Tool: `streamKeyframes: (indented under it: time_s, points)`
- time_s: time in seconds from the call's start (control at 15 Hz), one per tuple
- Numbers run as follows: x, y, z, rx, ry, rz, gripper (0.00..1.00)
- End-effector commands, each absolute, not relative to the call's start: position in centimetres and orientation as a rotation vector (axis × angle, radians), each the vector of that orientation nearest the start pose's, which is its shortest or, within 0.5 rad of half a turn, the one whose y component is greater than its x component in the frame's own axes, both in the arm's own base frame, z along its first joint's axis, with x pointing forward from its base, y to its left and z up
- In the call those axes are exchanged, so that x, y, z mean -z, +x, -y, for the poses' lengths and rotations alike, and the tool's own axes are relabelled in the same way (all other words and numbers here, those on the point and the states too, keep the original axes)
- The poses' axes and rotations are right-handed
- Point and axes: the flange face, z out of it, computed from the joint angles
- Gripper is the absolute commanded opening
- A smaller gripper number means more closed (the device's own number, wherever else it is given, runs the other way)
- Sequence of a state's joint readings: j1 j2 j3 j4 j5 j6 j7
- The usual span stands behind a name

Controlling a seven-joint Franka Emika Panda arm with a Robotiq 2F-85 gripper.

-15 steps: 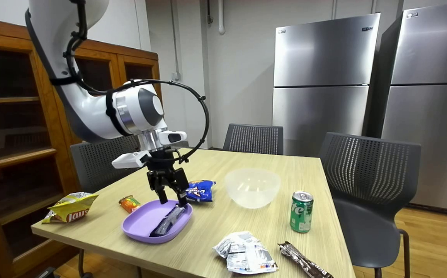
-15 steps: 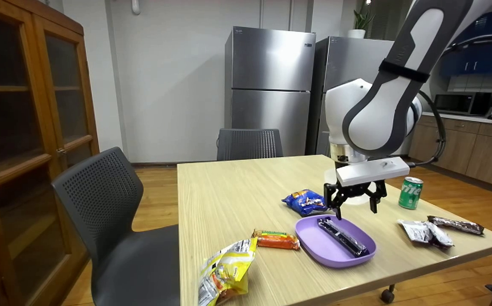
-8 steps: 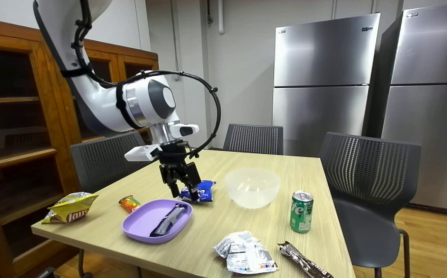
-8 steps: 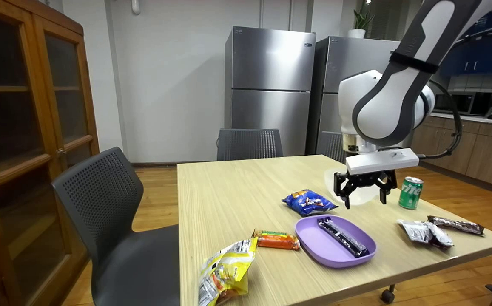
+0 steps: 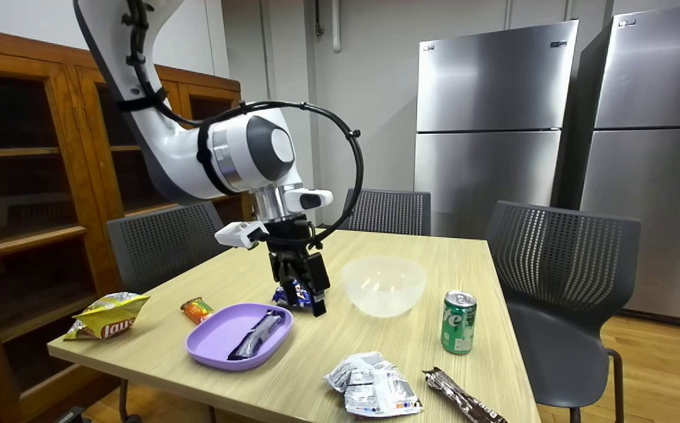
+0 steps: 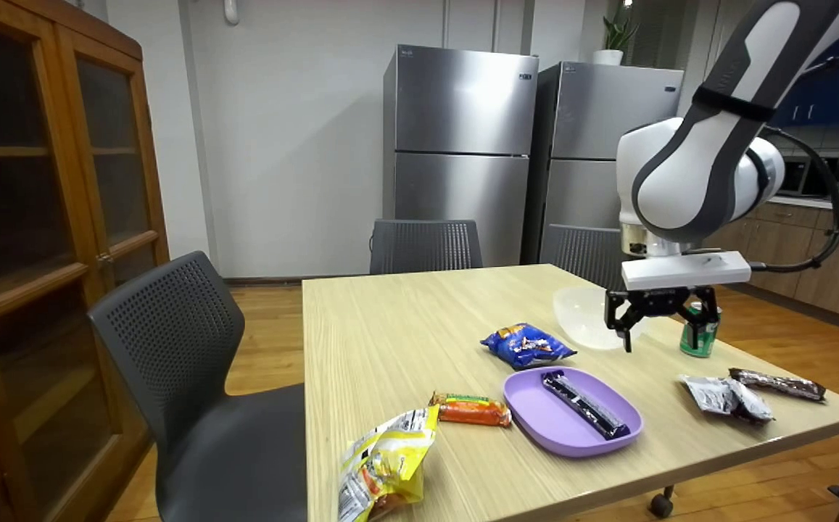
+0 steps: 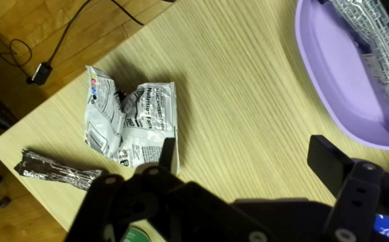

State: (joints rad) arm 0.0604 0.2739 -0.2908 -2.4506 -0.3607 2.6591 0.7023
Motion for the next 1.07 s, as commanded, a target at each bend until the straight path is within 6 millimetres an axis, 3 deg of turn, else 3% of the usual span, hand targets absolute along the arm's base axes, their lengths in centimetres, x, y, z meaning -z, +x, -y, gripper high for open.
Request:
streamKeyframes:
  time_s: [0.0, 0.27, 0.33, 1.0]
  points:
    - [-19.5, 44.5, 12.5, -0.057, -3.169, -1.103, 1.00]
    - [-19.0, 42.9, 14.5, -0.076, -3.152, -1.169, 1.00]
    - [-18.2, 44.0, 14.0, -0.084, -3.157, -1.180, 1.00]
    - [-18.4, 42.7, 14.9, -0.094, -3.145, -1.172, 1.00]
